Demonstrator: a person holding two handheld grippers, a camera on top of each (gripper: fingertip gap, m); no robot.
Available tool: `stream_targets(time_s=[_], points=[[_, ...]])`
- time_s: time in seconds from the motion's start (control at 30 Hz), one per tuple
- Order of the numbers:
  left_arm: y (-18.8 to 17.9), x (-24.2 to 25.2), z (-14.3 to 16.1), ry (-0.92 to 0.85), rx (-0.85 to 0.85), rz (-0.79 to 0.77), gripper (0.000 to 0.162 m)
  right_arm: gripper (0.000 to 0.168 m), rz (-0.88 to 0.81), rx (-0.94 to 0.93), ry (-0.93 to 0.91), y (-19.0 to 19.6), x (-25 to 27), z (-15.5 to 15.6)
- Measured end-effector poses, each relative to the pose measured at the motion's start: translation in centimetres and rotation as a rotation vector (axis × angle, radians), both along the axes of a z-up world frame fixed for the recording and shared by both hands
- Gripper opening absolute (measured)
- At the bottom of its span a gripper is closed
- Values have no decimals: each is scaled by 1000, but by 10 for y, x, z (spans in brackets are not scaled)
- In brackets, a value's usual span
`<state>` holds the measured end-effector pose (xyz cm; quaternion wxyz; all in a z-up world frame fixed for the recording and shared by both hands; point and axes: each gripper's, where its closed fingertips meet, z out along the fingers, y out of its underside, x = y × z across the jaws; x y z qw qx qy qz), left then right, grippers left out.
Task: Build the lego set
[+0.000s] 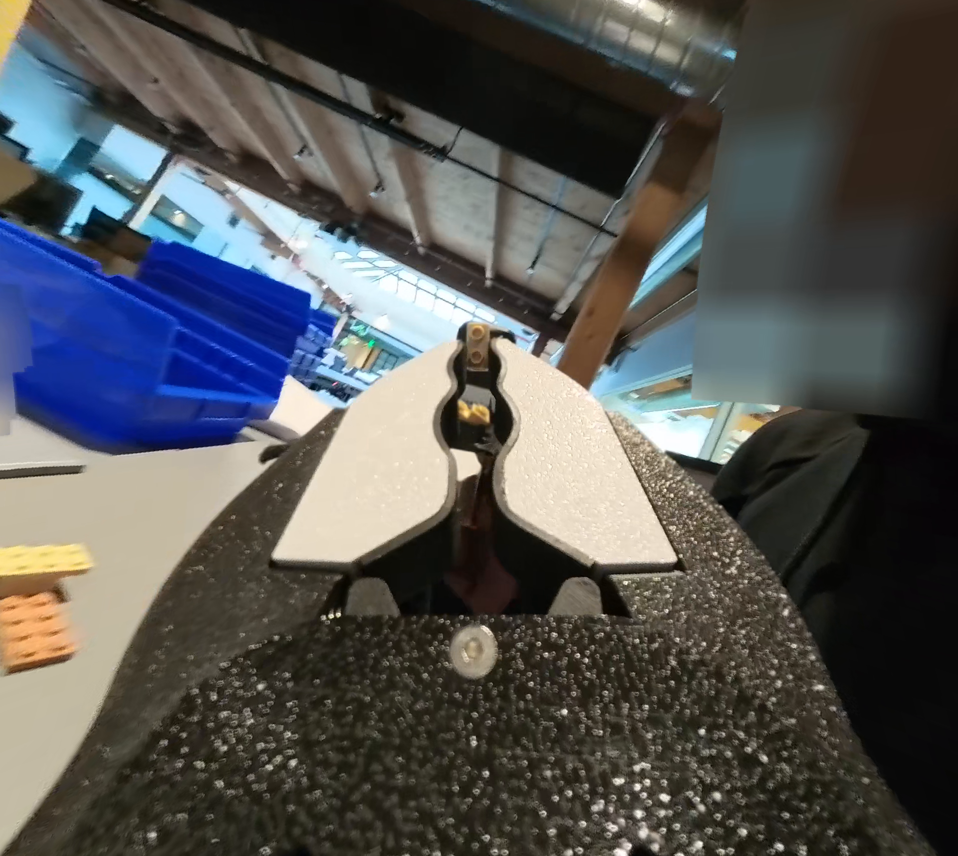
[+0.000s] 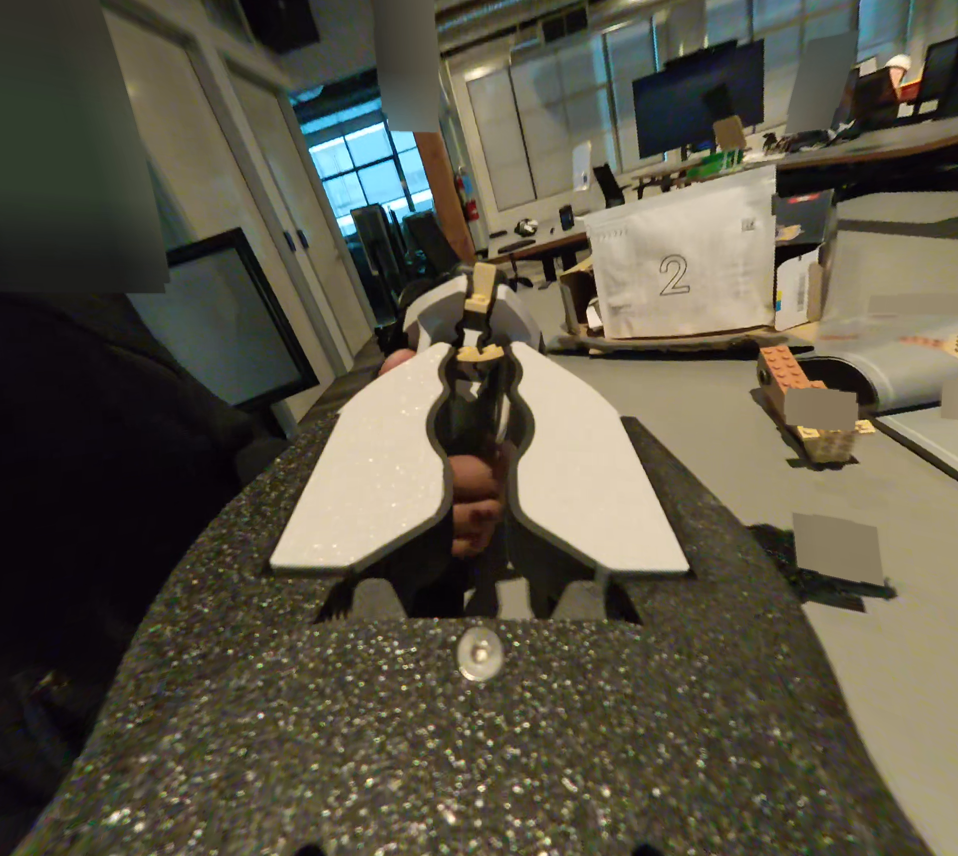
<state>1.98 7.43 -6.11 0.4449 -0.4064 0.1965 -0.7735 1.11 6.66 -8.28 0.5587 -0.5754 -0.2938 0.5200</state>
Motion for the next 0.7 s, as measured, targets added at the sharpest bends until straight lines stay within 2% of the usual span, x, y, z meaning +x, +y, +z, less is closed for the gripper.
stream_targets(time_s=[0.17,0.7], points=[[-5,6,2,-14,30,16,7,17,29,-29,112,-3,-1,12],[-13,9,10,-6,154,146,7,17,-5,-28,258,-10,2,25]])
